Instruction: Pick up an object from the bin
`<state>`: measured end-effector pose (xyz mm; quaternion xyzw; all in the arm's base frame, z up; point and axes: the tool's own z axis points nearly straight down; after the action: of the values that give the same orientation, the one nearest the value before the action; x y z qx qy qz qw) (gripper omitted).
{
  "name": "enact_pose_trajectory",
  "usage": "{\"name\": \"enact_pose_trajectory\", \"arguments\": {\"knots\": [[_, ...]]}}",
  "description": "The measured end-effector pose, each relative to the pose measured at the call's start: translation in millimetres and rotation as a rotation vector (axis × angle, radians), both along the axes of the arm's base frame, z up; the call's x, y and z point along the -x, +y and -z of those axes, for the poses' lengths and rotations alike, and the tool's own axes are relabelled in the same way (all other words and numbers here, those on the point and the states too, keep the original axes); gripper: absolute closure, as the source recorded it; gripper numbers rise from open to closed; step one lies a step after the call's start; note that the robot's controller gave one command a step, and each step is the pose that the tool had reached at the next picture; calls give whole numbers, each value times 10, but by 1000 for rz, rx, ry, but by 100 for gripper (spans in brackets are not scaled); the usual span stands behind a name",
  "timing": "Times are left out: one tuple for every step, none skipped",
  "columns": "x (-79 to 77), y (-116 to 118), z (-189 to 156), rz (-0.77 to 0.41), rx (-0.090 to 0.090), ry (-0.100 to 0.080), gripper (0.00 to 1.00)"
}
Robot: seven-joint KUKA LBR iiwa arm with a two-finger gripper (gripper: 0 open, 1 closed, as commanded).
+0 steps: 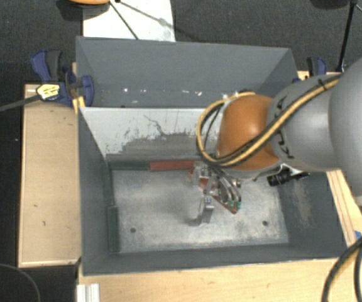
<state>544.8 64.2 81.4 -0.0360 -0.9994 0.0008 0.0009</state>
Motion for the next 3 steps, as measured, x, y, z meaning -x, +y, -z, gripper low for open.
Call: {"name": "enact_pose_trajectory", "arguments": {"knots": [[-163,-402,32,9,-3,-5,0],[-186,-717,-3,32,0,-5,0],[-433,-908,102,260,-2,-5,100]]}}
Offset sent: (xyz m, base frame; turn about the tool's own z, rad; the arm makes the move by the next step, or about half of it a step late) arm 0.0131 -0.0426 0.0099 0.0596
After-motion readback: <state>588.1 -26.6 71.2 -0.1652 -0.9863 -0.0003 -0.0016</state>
